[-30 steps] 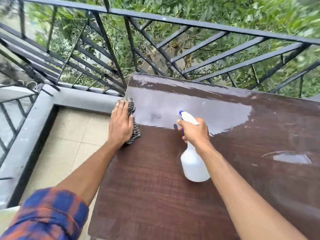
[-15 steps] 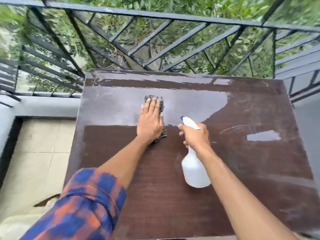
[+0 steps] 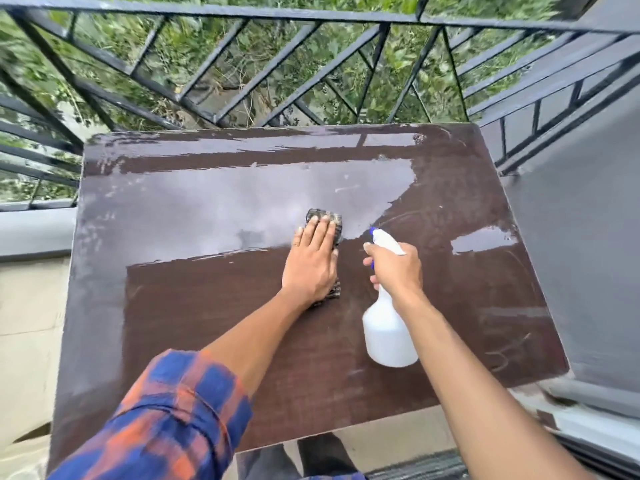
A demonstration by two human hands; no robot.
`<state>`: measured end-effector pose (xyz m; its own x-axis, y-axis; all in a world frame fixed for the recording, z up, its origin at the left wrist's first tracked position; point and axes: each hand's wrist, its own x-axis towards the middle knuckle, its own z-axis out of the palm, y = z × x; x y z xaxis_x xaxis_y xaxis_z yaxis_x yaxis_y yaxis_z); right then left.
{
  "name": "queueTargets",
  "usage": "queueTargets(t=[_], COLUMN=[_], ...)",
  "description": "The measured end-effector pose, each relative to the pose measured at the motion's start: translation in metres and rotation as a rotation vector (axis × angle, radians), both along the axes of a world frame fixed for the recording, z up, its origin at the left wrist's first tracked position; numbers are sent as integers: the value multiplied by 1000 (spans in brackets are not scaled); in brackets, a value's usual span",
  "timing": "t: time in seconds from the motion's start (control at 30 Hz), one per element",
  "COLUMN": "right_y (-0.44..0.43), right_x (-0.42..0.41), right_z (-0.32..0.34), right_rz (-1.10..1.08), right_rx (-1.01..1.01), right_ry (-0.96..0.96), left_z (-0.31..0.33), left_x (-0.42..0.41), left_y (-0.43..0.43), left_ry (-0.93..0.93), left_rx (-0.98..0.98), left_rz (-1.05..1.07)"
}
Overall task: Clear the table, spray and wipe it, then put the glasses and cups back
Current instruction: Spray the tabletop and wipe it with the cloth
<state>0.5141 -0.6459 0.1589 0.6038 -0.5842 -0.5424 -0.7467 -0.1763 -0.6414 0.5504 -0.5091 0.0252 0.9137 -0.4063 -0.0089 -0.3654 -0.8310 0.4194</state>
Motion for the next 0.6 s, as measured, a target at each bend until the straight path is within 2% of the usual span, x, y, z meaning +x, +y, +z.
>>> queueTargets(t=[0.6], right_y=[-13], right_x=[-88], right_z=[-5], right_rz=[97], right_rx=[86], right_ry=[22], left_z=[9], left_x=[-251], left_y=[-23], left_ry=[105], left_rx=[29], left_rz=[156])
